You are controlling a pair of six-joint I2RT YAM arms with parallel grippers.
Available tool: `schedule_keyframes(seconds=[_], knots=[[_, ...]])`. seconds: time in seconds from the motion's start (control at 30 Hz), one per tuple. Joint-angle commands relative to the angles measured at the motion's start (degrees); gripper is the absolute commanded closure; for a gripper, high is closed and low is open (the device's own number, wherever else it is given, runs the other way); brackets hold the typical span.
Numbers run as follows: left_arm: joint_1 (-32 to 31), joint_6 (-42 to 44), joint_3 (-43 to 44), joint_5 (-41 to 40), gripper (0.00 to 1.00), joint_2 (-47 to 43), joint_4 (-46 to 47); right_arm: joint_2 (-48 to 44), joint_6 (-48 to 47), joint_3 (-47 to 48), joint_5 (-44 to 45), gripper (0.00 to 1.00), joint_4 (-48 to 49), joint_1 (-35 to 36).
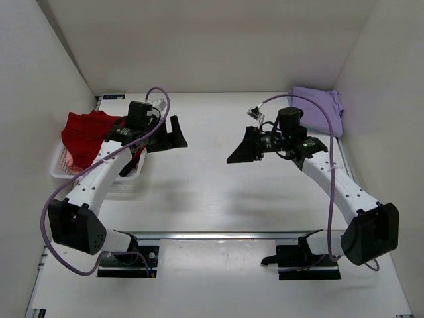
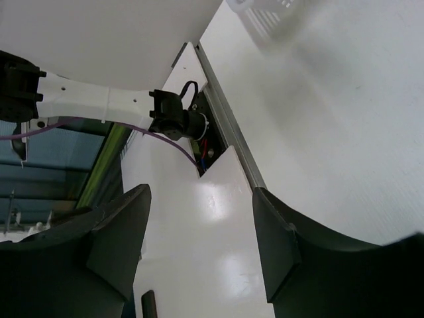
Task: Fold and stack the t-shirts
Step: Grab crumpled tshirt from bin with the left arm
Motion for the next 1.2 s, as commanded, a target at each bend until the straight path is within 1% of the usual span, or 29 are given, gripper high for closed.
schedule_keyframes(seconds=[0.0,0.03,0.1,0.17,0.23,0.27,0.33,0.37,0.4,0.43,0.47,0.5,0.53,0.57,0.6,0.63,0.67,0.7,0.73,0.77,0.8,0.83,0.9,0.93,0.97,1.0,1.1,1.17], knots=[[2.02,0.04,0.7,2.64,0.01,-2.2,2.54,-4.68,-1.3,0.4,-1.47,0.4,1.89,-2.71],[2.46,0.05,0.88,4.56,0.01,-2.64,4.29,-5.82,0.1,-1.7,-2.17,0.41,3.37,-3.51],[3.17,1.44,0.1,5.72,0.01,-4.57,6.58,-8.63,2.91,-5.23,-3.4,0.41,7.15,-7.81],[1.77,3.11,-0.17,1.17,0.02,-6.41,7.21,-12.32,3.9,-7.6,-3.32,0.42,10.41,-10.45],[1.06,6.36,0.7,-5.59,0.01,-7.91,7.56,-13.91,3.2,-7.61,-2.1,0.44,8.85,-11.95],[1.5,7.24,1.84,-8.66,0.02,-8.09,7.21,-14.18,2.58,-6.74,-1.05,0.51,6.49,-12.31],[4.21,7.51,3.34,-15.26,0.01,-7.05,6.86,-13.31,-1.62,-4.64,1.24,0.63,1.12,-12.84],[4.49,8.04,4.13,-17.03,0.02,-6.43,6.86,-12.26,-2.95,-2.79,3.25,0.87,-2.81,-13.19],[4.84,9.87,4.66,-16.61,0.19,-4.77,7.99,-12.16,-5.05,-2.95,7.01,1.0,-5.46,-12.32],[4.49,10.93,5.27,-16.08,0.55,-2.58,8.78,-11.98,-6.64,-1.99,9.14,1.0,-7.14,-11.35],[4.49,10.77,6.5,-17.91,1.0,-1.6,8.7,-12.42,-8.39,-2.07,13.69,1.0,-9.33,-10.74],[4.4,10.68,6.77,-18.36,1.0,0.93,9.22,-13.47,-9.28,-1.55,18.17,1.0,-11.01,-9.77],[5.71,9.64,7.56,-18.8,1.0,2.78,10.45,-13.91,-11.38,-1.11,20.13,1.0,-13.37,-9.68],[8.59,8.15,8.0,-19.85,1.0,4.02,10.81,-14.18,-13.22,-0.06,22.32,1.0,-14.44,-10.02],[9.58,4.3,9.31,-21.25,1.0,6.56,10.38,-14.61,-13.94,0.56,23.21,1.0,-16.8,-11.68],[13.59,-0.35,10.02,-21.26,0.85,8.58,9.42,-14.88,-15.77,1.52,23.14,1.0,-18.04,-14.13],[17.37,-4.05,10.29,-19.26,0.63,10.0,10.19,-14.97,-17.1,2.14,22.27,1.0,-20.06,-15.38],[20.02,-5.3,9.42,-17.59,0.57,10.71,10.98,-15.41,-17.2,2.49,20.95,1.0,-21.9,-18.52],[23.26,-8.19,8.37,-17.66,0.58,11.06,13.08,-16.02,-17.81,2.24,22.33,1.0,-21.84,-19.25],[24.6,-10.65,7.92,-19.14,0.57,11.15,14.4,-16.11,-18.51,2.76,22.78,0.99,-22.36,-19.34],[25.14,-11.29,6.44,-20.55,0.54,10.89,14.94,-16.11,-18.78,2.67,24.0,0.97,-22.62,-18.47],[25.75,-11.64,5.9,-22.04,0.54,10.19,16.68,-15.85,-18.43,2.59,23.93,0.96,-23.32,-17.42],[25.32,-10.07,4.93,-27.12,0.46,9.66,18.45,-15.06,-17.03,2.15,23.58,0.95,-22.89,-17.06],[24.97,-9.54,4.58,-28.37,0.42,9.66,18.63,-14.97,-16.76,1.8,21.92,0.93,-22.63,-17.41],[24.88,-8.93,4.32,-29.95,0.42,9.66,19.33,-14.71,-16.15,1.1,21.3,0.9,-22.45,-18.54],[24.97,-8.48,3.62,-30.14,0.41,9.66,20.03,-14.71,-15.8,0.48,20.85,0.89,-21.84,-18.73],[26.19,-9.44,2.29,-30.58,0.41,11.15,21.27,-14.53,-15.53,0.04,18.48,0.78,-21.66,-21.27],[26.03,-9.27,3.08,-30.67,0.36,13.59,22.93,-12.35,-15.36,1.26,17.86,0.68,-22.71,-20.84]])
